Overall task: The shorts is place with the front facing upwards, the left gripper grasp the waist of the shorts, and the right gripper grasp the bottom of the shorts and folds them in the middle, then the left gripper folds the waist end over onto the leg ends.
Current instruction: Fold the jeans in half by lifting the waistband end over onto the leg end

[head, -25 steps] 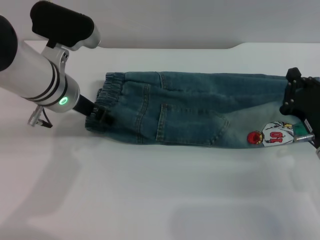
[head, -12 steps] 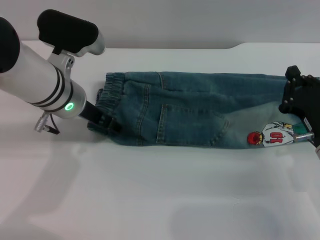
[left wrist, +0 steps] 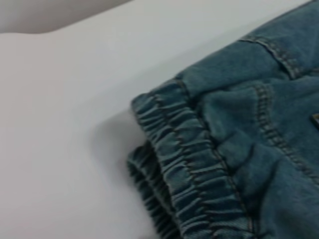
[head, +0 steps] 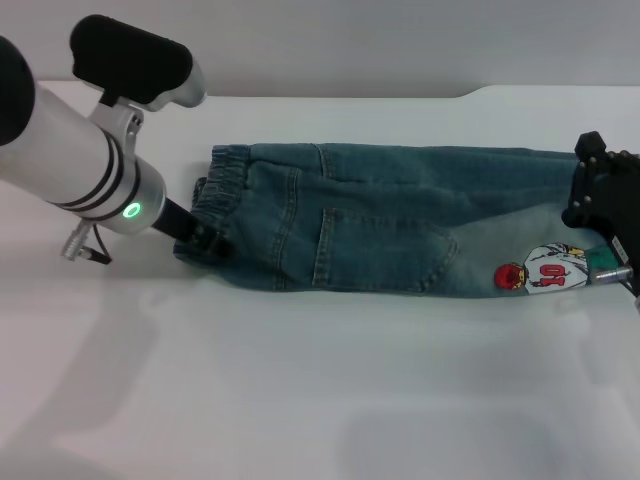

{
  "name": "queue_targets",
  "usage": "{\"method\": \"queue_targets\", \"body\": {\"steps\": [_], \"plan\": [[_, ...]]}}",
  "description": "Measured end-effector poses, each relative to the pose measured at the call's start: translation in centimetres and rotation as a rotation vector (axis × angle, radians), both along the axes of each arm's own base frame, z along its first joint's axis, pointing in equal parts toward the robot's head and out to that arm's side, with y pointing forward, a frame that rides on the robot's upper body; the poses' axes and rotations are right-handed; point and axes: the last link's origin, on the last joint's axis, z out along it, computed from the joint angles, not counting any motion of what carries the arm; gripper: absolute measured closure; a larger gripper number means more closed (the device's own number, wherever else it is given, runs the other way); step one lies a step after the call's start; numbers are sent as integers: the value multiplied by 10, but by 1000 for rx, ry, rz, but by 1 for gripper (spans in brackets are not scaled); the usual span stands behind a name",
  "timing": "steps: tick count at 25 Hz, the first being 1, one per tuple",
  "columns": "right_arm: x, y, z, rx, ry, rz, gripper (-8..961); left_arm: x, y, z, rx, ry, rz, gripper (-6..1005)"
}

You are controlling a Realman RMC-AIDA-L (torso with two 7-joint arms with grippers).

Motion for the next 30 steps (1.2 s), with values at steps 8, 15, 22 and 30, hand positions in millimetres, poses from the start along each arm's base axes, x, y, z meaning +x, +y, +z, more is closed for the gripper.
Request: {"method": "queue_targets", "body": {"steps": [8, 15, 22, 30], "plan": [[0, -1, 0, -1, 2, -4, 955, 3, -4, 13, 46, -16, -21, 421], [0, 0, -1, -4, 0, -3, 955, 7, -10, 30, 101, -51, -33, 522], [5, 7, -6, -50, 45, -20, 954, 19, -16, 49, 156, -82, -76, 696], [4, 9, -9, -79, 74, -10, 954, 14, -15, 45, 141, -72, -11, 936]]}}
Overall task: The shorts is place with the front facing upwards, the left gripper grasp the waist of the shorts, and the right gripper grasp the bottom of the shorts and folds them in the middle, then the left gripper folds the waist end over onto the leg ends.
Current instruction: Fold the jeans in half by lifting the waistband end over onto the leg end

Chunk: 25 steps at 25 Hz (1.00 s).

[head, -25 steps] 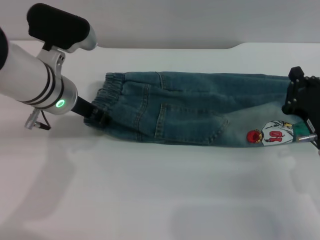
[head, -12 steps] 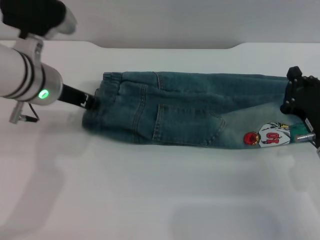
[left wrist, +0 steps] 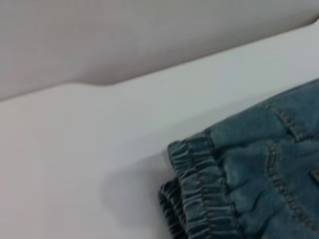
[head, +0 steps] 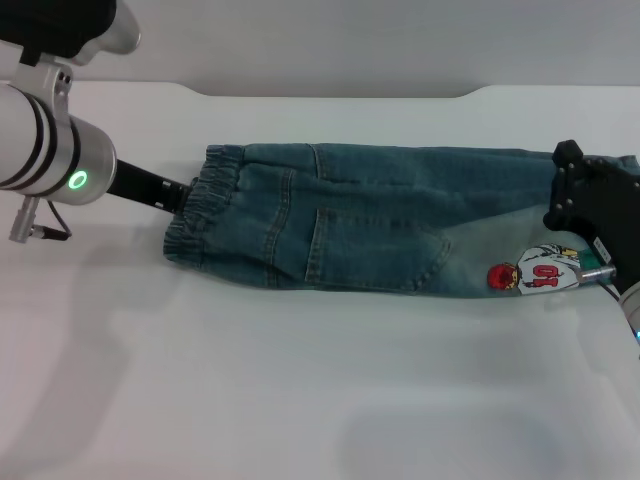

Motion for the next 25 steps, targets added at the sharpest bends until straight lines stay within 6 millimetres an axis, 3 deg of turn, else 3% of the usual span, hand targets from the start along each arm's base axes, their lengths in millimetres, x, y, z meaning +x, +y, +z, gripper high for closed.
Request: {"method": "queue_targets", "body": {"steps": [5, 12, 25], "plan": [[1, 0, 0, 0, -1, -1, 954, 0, 1, 1, 4, 32, -11, 1001], [3, -2, 0, -2, -3, -8, 954, -4, 2, -2, -18, 51, 4, 853], [2, -3, -1, -7, -2, -5, 954, -17, -3, -19, -108, 68, 66, 321]]}}
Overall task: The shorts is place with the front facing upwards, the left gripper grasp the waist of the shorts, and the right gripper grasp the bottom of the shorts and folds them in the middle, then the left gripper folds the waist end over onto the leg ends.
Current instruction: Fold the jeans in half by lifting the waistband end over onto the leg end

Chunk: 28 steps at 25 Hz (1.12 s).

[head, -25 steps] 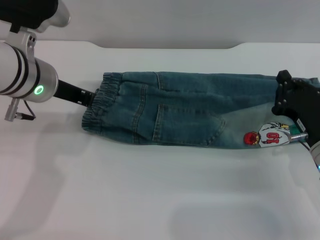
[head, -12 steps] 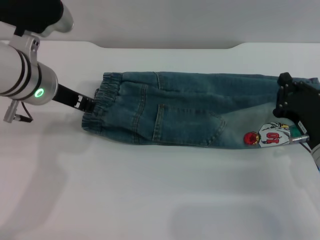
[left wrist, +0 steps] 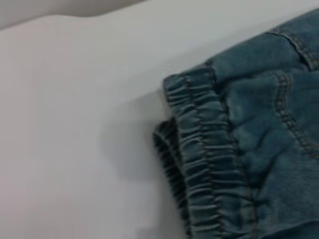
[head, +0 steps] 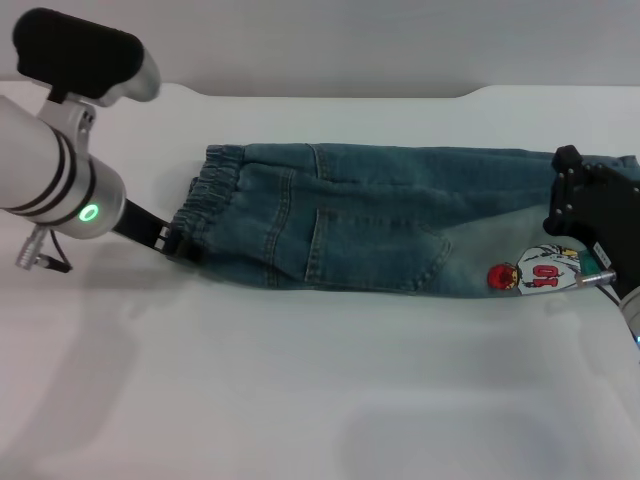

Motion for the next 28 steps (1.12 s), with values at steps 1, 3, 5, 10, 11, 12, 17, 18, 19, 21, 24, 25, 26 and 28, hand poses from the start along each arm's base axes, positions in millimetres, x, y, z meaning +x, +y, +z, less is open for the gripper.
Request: {"method": "queue_targets", "body": {"steps": [1, 3, 5, 10, 11, 12, 17, 18, 19, 21, 24, 25, 26, 28], "plan": [[0, 0, 0, 0, 0, 0, 954, 1, 0, -2, -9, -5, -3, 283], [0, 0, -1, -3, -1, 2, 954, 1, 2, -6, -20, -13, -10, 208], [-1, -1, -2, -8, -1, 4, 954, 1, 4, -9, -26, -17, -15, 166], [1, -4, -3, -11, -1, 0, 954, 4, 7, -13, -27, -23, -41, 150], [1, -4, -3, -11, -1, 0, 954, 4, 7, -13, -27, -23, -41, 153], [1, -4, -3, -10, -1, -1, 954, 5, 7, -13, -26, -24, -44, 155], [1, -5, -3, -12, -1, 0, 954, 5, 8, -12, -24, -19, -48, 168], [1, -5, -4, -13, -1, 0, 954, 5, 8, -12, -23, -19, -49, 170], [1, -5, -4, -14, -1, 1, 954, 5, 9, -12, -22, -19, -51, 173], [0, -5, -4, -15, -1, 3, 954, 5, 9, -12, -19, -18, -53, 178], [-1, -5, -4, -15, 1, 6, 954, 3, 10, -13, -18, -14, -53, 186], [-1, -5, -4, -15, 2, 7, 954, 2, 11, -14, -22, -11, -55, 188], [-2, -5, -4, -16, 3, 8, 954, 2, 12, -14, -24, -9, -56, 191], [-2, -5, -5, -16, 3, 8, 954, 1, 12, -14, -26, -9, -55, 196]]}}
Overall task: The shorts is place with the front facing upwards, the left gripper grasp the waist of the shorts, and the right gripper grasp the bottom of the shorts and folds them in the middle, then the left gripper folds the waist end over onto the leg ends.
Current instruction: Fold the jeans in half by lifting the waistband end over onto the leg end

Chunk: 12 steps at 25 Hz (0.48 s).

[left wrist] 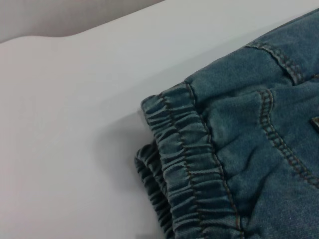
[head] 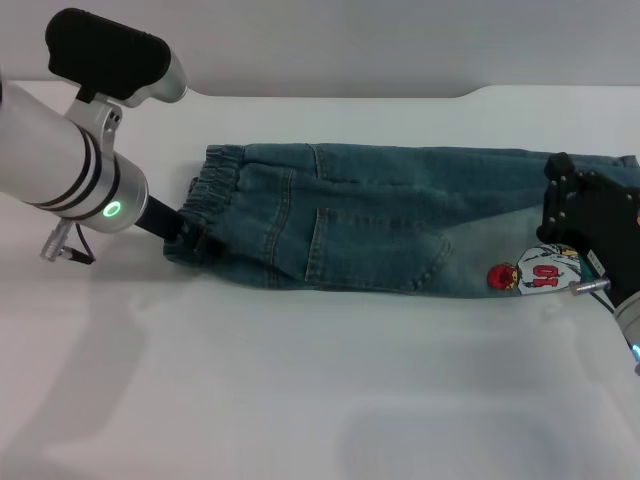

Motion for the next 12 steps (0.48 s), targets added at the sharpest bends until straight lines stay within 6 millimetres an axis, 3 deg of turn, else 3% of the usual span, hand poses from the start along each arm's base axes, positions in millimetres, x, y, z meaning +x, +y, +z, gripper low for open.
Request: {"method": "queue_targets", "body": {"steps": [12], "plan": [[-4, -1, -2, -9, 4, 13, 954, -3, 2, -4, -5, 2, -3, 225]]}}
